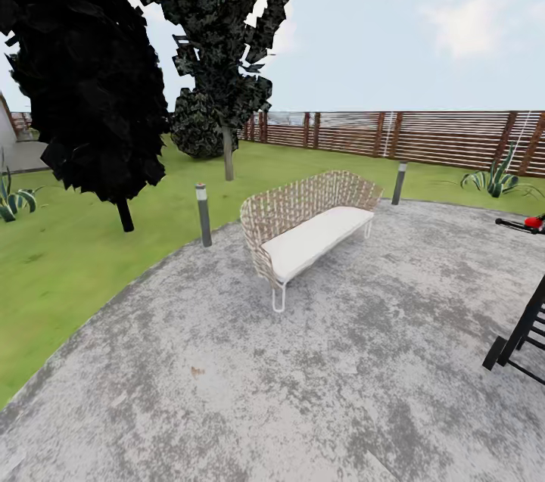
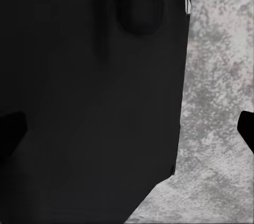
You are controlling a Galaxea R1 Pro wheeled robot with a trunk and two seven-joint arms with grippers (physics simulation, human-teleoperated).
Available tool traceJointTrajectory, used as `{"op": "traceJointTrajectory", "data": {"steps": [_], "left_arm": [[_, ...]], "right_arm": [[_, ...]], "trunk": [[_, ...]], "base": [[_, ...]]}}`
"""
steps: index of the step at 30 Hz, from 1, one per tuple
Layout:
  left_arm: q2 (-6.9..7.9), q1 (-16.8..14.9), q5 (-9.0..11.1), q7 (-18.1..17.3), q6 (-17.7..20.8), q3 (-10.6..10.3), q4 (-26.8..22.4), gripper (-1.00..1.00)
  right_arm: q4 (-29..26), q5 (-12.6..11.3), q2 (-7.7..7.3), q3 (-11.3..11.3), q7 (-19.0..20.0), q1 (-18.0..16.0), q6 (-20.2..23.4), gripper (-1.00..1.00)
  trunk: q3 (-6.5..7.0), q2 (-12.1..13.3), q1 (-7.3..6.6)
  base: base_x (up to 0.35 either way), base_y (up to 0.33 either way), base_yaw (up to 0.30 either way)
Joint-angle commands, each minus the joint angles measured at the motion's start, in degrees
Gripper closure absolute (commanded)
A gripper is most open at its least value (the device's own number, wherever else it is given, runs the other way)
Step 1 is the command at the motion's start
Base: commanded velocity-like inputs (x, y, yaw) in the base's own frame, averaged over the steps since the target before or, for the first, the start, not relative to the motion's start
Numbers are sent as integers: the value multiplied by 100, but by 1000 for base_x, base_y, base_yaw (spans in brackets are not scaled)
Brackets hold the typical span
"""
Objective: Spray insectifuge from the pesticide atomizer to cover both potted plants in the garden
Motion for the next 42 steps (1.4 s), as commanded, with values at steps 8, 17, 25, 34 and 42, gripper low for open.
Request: {"op": "traceJointTrajectory", "data": {"steps": [8,17,25,34,42], "left_arm": [[-36,-53,56,-20,-128,46,-103,-100],[-11,59,78,17,7,-13,37,-100],[109,48,86,98,-250,34,-158,-100],[212,2,83,81,-539,82,-449,-100],[193,-239,60,42,-1405,67,-2217,-100]], "right_arm": [[-261,-1,62,5,-17,-170,-133,-100],[-254,10,9,11,-28,-201,17,-100],[-513,3,-248,-13,-33,-202,-240,-100],[-804,-14,-538,-18,-26,-202,-529,-100],[-3639,-27,-722,-18,-26,-209,-1478,-100]], "trunk": [[-3,-3,0],[-3,-3,0],[-3,-3,0],[-3,-3,0],[-3,-3,0]], "base": [[0,0,0],[0,0,0],[0,0,0],[0,0,0],[0,0,0]]}}
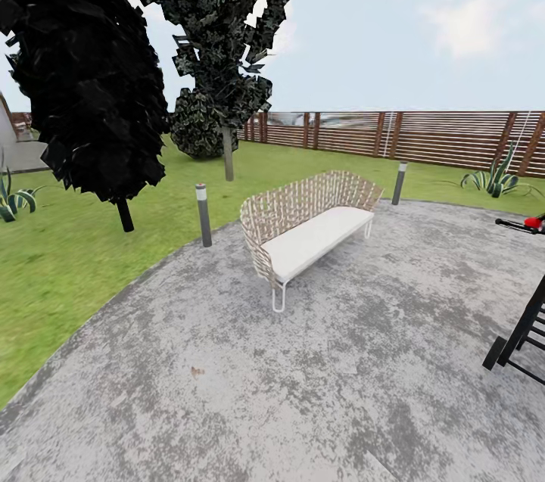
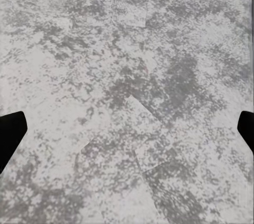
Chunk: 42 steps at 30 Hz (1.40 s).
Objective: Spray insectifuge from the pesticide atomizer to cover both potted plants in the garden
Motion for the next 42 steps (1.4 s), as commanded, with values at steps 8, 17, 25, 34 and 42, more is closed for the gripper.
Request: {"op": "traceJointTrajectory", "data": {"steps": [8,17,25,34,42], "left_arm": [[4,-610,34,-3,-20,21,3,-100],[9,-650,21,-3,-149,9,163,-100],[6,-640,42,12,-174,24,171,-100],[14,-631,43,14,-178,27,171,-100],[17,-631,51,23,-178,35,171,-100]], "right_arm": [[45,33,1,-1,-3,-4,-31,-100],[437,34,1,-2,-6,-5,-205,-100],[484,35,12,16,-6,-4,-388,-100],[560,34,18,21,-6,-5,-393,-100],[579,30,21,25,-6,-5,-392,-100]], "trunk": [[-12,-3,0],[-43,-3,0],[-75,-3,0],[-111,-3,0],[-197,-123,65]], "base": [[0,0,30],[0,0,223],[0,0,258],[0,0,259],[0,0,260]]}}
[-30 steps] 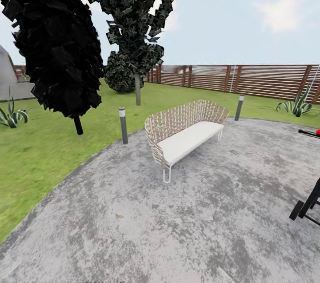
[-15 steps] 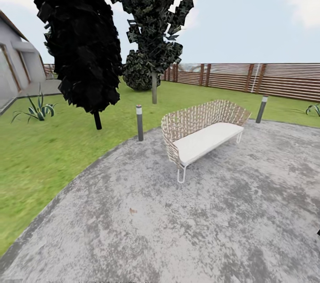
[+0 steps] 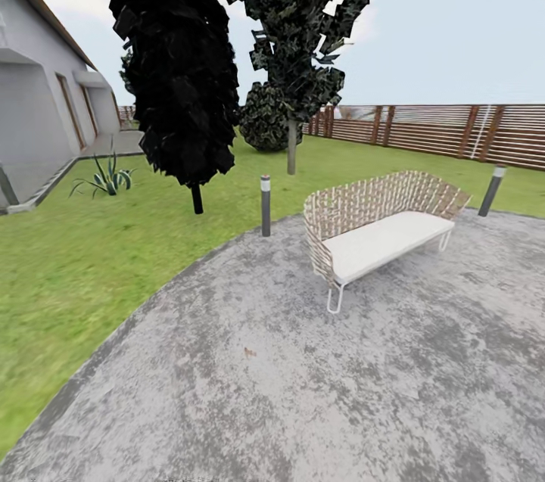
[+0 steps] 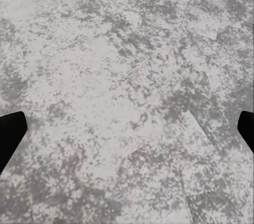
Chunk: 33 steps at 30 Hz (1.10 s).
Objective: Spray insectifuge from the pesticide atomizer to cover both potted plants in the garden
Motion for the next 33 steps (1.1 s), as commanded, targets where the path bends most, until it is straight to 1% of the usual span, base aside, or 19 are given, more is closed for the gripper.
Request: {"op": "traceJointTrajectory", "data": {"steps": [1,25,33], "left_arm": [[-1,-5,10,6,-19,2,6,-100],[-10,-5,10,32,-19,2,11,-100],[-11,-5,10,32,-19,18,194,-100]], "right_arm": [[2,-1,4,1,-2,-2,-17,-100],[2,-6,61,1,-8,-1,-15,-100],[2,3,66,1,-7,1,-15,-100]], "trunk": [[-28,-45,22],[-465,-1007,549],[-609,-1328,725]], "base": [[0,0,264],[0,0,279],[0,0,280]]}}
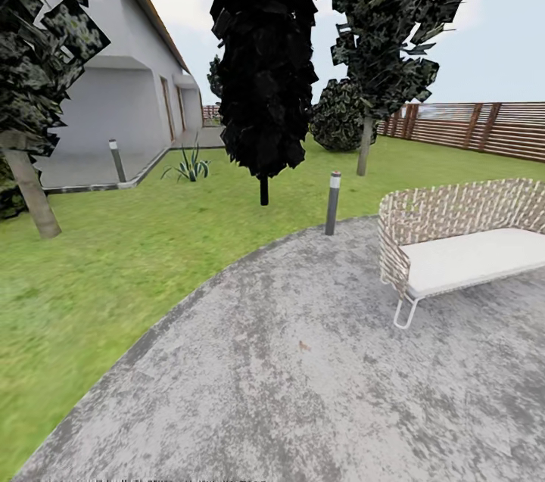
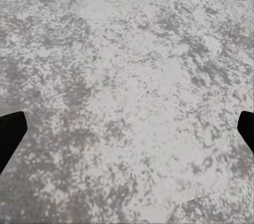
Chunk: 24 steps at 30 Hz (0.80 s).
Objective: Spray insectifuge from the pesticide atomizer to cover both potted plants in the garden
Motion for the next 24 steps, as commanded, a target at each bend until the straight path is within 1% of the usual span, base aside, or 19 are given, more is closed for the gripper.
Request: {"op": "traceJointTrajectory", "data": {"steps": [1,24], "left_arm": [[-1,-7,9,5,-19,3,10,-100],[1,-12,10,5,-19,4,21,-100]], "right_arm": [[1,1,-1,1,-3,-2,-17,-100],[1,1,1,1,-4,-5,-20,-100]], "trunk": [[-24,-44,22],[-437,-967,527]], "base": [[0,0,280],[0,0,280]]}}
